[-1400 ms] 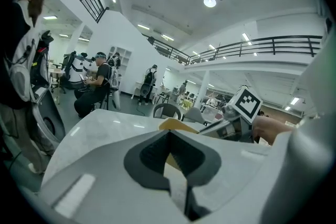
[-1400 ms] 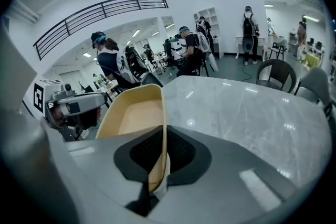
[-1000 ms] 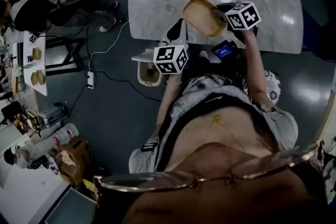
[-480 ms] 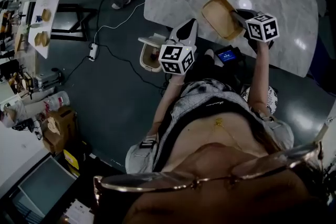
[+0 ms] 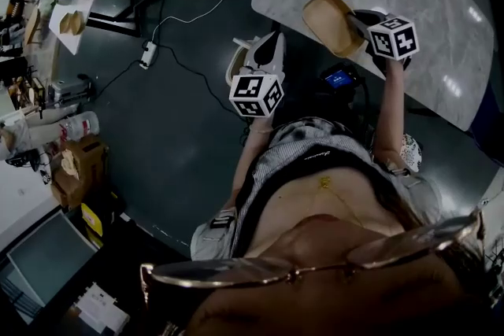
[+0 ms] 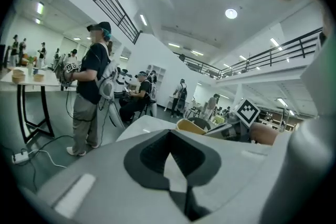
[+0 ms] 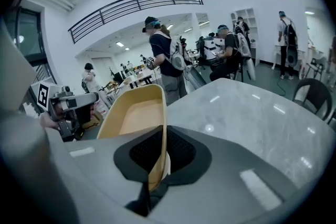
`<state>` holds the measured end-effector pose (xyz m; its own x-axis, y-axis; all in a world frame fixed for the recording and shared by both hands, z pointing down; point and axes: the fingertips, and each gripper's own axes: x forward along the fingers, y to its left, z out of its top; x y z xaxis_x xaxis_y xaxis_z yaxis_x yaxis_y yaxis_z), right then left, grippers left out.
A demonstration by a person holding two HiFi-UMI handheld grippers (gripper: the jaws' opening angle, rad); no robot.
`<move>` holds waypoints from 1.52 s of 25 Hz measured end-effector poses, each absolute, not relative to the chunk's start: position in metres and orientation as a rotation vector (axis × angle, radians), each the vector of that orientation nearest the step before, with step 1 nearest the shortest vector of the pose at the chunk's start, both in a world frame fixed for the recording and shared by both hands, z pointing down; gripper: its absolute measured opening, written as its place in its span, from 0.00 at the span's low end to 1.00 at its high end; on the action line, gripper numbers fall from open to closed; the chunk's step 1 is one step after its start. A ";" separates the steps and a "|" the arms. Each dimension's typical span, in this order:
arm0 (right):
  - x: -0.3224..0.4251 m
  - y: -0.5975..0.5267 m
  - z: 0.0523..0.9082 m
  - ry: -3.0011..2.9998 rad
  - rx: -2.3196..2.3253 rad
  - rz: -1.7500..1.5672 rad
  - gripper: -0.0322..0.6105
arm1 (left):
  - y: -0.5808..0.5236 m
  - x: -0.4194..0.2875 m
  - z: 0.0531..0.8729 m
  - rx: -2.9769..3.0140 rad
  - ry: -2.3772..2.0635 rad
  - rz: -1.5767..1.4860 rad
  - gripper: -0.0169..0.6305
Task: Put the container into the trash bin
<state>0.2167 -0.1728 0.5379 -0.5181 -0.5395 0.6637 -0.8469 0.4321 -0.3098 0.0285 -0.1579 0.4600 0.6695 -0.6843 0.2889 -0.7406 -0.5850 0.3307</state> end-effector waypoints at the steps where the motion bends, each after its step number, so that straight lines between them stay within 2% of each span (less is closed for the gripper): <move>1: 0.195 -0.175 0.539 -2.230 1.146 0.862 0.11 | -0.158 0.007 0.461 2.452 -1.138 0.173 0.03; 8: 0.029 -0.191 0.544 -2.321 0.979 0.849 0.11 | -0.174 -0.163 0.465 2.381 -1.342 0.161 0.03; 14: -0.069 -0.185 0.548 -2.360 0.843 0.831 0.11 | -0.164 -0.248 0.465 2.336 -1.424 0.124 0.03; 28: -0.139 -0.181 0.572 -2.333 0.636 0.760 0.11 | -0.139 -0.299 0.485 2.192 -1.537 0.082 0.03; 38: -0.169 -0.187 0.676 -2.208 0.599 0.793 0.11 | -0.126 -0.317 0.490 2.127 -1.573 0.086 0.03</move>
